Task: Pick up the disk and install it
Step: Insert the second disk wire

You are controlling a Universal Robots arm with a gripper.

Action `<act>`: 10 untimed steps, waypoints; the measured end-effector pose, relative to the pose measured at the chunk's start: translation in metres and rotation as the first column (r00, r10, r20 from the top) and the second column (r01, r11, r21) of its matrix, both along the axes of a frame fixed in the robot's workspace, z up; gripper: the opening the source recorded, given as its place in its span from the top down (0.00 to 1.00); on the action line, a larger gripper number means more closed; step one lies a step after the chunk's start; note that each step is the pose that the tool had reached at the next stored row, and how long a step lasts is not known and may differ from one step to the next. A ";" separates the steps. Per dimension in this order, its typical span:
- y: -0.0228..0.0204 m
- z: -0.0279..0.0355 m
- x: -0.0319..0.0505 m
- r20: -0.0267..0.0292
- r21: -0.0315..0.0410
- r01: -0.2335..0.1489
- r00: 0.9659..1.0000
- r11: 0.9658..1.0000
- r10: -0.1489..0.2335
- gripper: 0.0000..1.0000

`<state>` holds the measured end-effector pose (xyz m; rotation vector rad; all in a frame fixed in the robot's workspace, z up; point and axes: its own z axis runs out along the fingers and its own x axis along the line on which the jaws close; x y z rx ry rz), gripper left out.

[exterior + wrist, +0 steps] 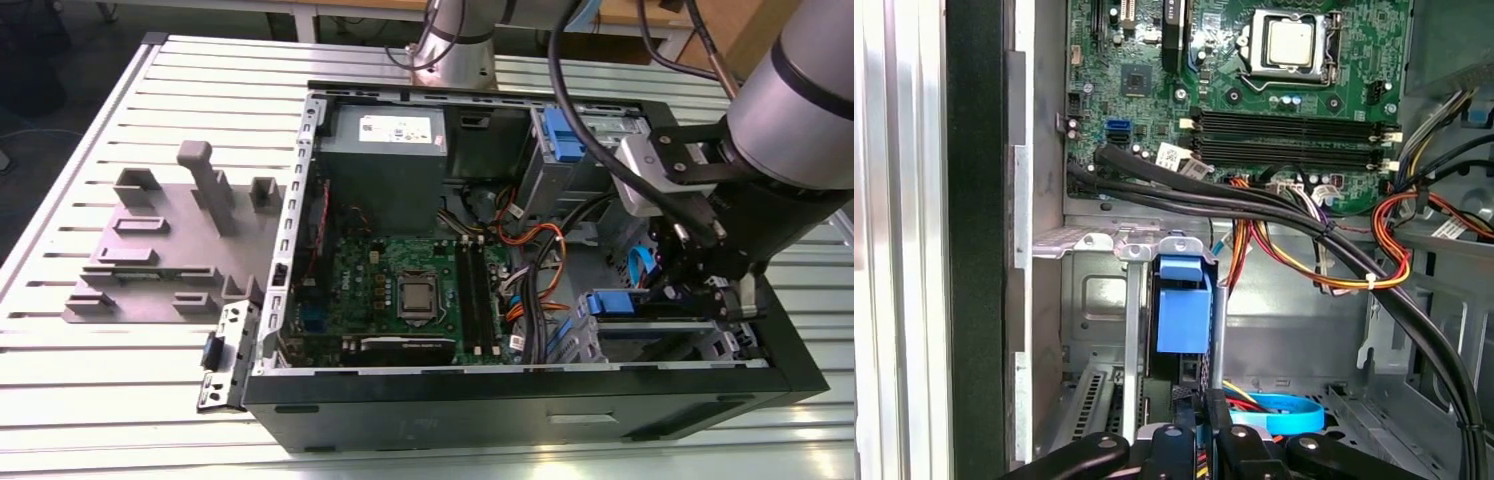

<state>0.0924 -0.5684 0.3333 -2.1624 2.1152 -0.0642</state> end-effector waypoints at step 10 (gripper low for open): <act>-0.0011 -0.0038 0.0003 0.000 0.007 0.013 1.000 1.000 -0.013 0.84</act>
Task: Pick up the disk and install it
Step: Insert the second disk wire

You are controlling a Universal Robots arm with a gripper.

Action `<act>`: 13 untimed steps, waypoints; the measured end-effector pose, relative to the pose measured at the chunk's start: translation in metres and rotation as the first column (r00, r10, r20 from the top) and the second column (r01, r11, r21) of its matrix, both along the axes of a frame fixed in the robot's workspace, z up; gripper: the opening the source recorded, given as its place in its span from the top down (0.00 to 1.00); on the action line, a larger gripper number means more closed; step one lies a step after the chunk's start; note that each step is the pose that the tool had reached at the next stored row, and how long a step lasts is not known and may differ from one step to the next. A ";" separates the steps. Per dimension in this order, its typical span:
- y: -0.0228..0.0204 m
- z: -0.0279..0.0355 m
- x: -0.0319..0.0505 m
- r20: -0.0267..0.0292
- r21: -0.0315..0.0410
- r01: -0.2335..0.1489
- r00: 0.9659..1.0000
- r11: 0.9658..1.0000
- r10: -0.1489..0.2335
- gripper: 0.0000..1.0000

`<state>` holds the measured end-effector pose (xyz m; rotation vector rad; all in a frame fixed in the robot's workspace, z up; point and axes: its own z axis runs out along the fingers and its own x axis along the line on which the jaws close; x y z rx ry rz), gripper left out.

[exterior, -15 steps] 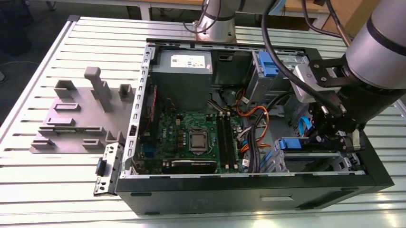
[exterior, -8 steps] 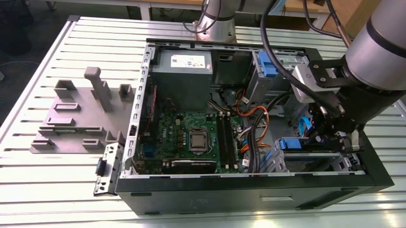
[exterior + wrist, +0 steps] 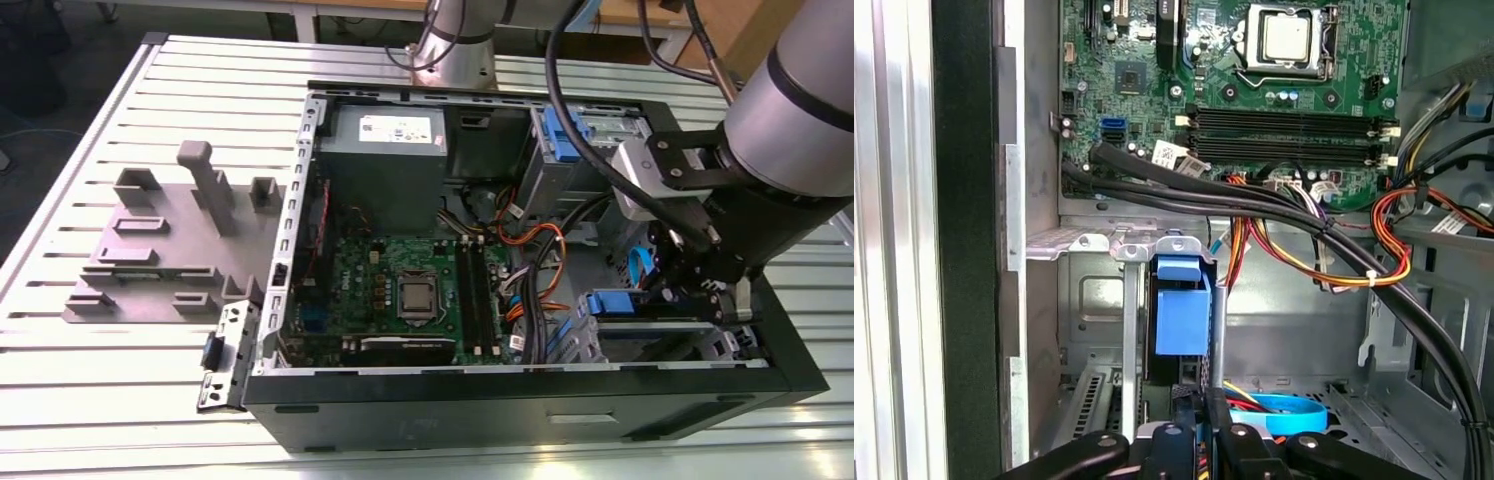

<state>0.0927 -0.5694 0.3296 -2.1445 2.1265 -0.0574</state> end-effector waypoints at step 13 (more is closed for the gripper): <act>0.0000 0.0018 0.0000 0.000 0.000 0.001 1.000 1.000 -0.001 0.77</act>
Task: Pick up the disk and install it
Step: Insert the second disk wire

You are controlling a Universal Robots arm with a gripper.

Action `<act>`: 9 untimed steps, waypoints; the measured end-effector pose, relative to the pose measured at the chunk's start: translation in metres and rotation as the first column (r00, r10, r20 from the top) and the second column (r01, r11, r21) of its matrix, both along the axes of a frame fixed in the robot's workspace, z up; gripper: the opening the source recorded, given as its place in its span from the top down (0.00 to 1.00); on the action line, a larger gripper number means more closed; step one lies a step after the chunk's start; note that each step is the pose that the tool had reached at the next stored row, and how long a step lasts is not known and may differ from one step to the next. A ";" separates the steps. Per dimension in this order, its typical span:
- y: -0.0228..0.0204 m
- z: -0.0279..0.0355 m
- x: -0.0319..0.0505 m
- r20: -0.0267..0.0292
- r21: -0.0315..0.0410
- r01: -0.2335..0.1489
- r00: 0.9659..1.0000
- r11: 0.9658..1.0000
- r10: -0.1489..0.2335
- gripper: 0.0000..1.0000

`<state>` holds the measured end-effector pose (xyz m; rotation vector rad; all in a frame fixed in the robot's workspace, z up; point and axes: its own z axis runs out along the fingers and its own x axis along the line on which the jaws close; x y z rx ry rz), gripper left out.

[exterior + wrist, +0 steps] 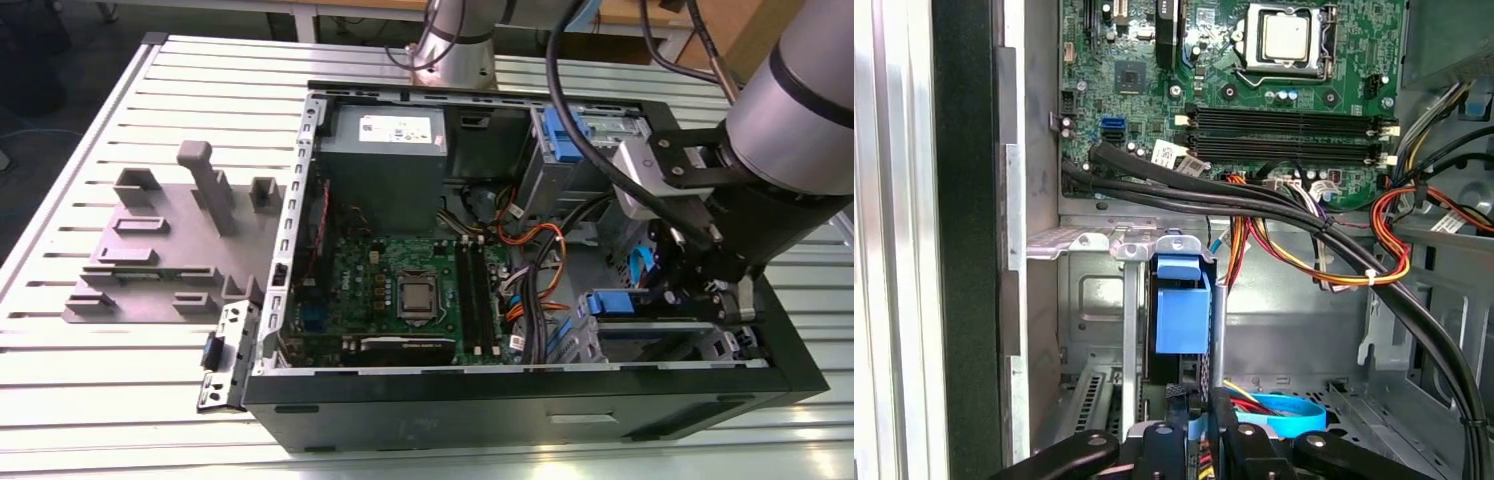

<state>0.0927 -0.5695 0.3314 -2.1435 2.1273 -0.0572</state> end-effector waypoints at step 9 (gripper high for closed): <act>0.0000 0.0120 0.0000 -0.001 0.000 0.000 1.000 1.000 0.000 0.77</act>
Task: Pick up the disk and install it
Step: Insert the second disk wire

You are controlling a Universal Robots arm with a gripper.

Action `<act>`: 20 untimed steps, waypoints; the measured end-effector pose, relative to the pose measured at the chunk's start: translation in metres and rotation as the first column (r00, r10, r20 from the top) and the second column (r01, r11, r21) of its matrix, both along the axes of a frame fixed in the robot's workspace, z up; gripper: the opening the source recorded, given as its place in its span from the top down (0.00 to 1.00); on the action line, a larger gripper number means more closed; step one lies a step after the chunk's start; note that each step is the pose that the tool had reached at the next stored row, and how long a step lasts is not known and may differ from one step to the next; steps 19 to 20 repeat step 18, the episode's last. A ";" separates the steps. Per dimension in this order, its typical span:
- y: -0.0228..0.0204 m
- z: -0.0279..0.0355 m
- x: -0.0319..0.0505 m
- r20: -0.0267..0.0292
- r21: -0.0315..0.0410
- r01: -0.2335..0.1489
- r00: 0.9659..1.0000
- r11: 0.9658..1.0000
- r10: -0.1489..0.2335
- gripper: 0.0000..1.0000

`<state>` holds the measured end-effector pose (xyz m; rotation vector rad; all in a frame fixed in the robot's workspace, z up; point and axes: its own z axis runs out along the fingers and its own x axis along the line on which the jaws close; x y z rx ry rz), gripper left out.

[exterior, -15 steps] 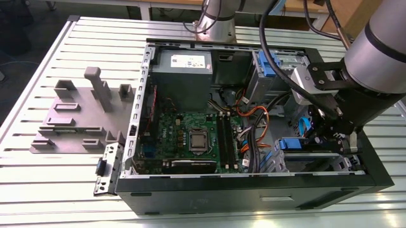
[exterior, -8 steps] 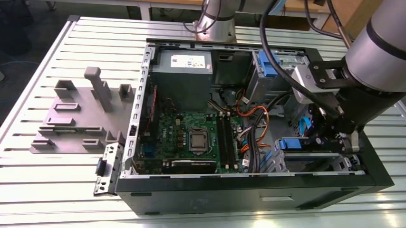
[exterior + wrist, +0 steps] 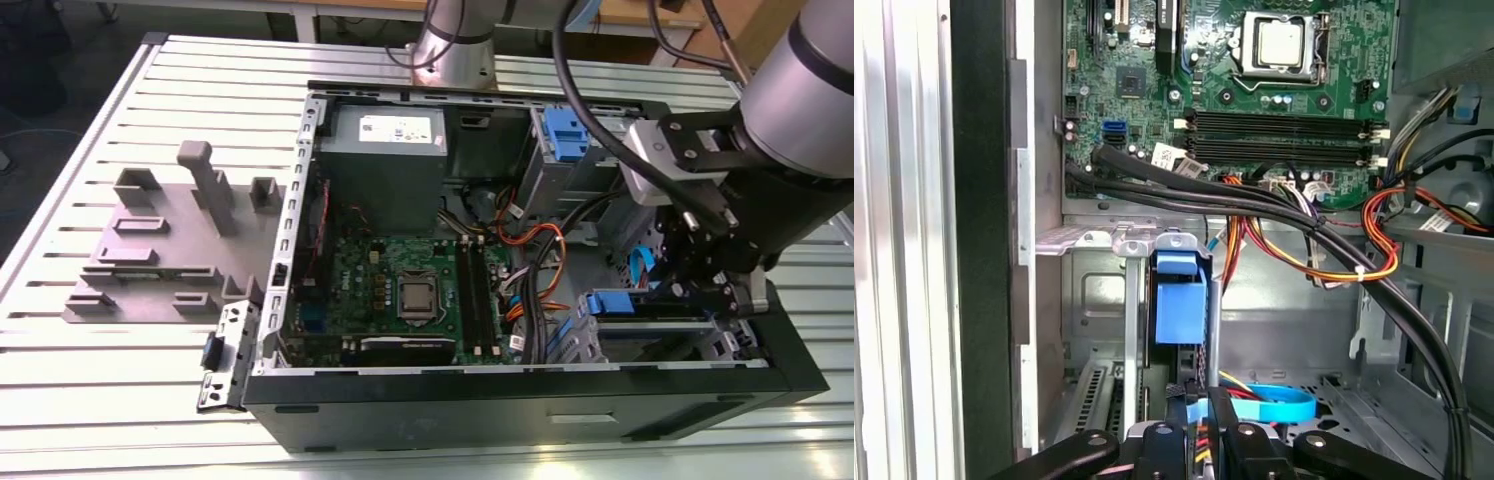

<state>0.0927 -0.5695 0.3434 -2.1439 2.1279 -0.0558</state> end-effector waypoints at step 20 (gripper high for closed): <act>0.0000 0.0023 0.0000 -0.001 0.000 0.000 1.000 1.000 0.000 0.89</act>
